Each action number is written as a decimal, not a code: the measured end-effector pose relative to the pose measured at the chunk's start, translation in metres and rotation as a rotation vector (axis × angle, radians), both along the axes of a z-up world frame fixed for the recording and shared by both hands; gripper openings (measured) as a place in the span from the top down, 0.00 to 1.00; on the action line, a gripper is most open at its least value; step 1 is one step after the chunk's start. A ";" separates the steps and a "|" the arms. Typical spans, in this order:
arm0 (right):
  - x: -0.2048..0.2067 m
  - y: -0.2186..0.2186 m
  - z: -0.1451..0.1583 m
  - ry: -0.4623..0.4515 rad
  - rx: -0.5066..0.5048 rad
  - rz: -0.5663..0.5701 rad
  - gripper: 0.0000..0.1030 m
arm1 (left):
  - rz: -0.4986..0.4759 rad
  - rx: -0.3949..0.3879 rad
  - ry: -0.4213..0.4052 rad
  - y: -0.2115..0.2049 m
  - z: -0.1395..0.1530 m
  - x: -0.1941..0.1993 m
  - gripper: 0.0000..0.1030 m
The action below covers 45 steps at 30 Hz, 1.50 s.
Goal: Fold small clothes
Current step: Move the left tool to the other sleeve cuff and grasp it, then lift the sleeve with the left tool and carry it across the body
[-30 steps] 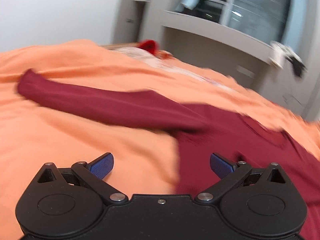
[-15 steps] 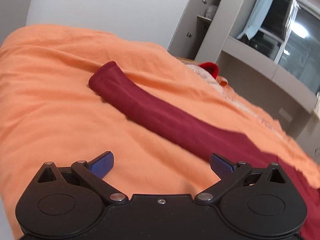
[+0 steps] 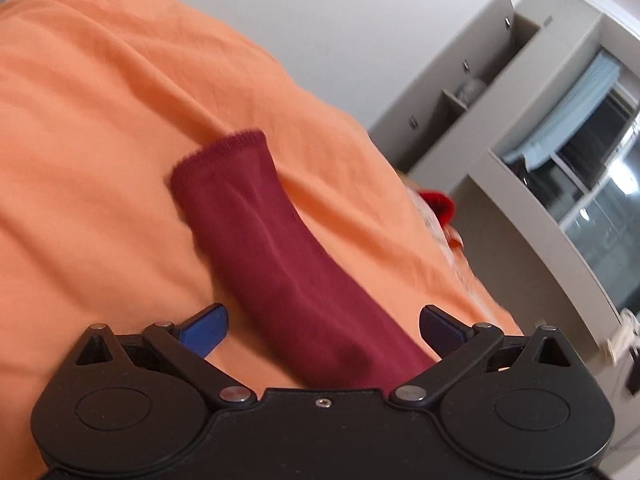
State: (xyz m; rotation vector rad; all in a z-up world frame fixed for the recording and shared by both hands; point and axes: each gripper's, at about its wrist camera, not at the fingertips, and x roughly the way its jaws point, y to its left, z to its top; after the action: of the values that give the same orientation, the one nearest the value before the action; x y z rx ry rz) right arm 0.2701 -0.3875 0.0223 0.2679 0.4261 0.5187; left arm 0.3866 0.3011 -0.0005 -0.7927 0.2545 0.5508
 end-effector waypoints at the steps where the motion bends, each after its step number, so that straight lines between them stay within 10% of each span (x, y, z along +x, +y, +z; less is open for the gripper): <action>1: 0.001 0.000 -0.002 0.010 0.003 0.000 0.00 | 0.038 0.004 -0.005 0.001 -0.001 0.000 0.16; 7: 0.003 -0.005 -0.008 0.043 0.031 -0.006 0.00 | 0.212 -0.121 -0.071 0.021 -0.014 -0.015 0.82; 10: 0.002 -0.006 -0.009 0.051 0.040 -0.003 0.00 | 0.215 -0.126 -0.089 0.022 -0.013 -0.016 0.91; 25: 0.005 -0.011 -0.011 0.054 0.122 -0.017 0.00 | -0.048 0.176 -0.237 -0.075 0.088 -0.018 0.94; 32: 0.003 -0.013 -0.010 0.045 0.136 -0.020 0.00 | -0.290 0.541 -0.243 -0.207 0.146 -0.014 0.94; 45: 0.008 -0.026 -0.018 0.101 0.215 -0.066 0.00 | -0.815 0.889 -0.052 -0.423 0.067 0.000 0.91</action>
State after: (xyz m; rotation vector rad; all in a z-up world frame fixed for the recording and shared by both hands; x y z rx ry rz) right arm 0.2776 -0.4136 0.0044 0.5153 0.4584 0.4882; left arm 0.3867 -0.1221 0.0664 0.1894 0.2299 -0.1555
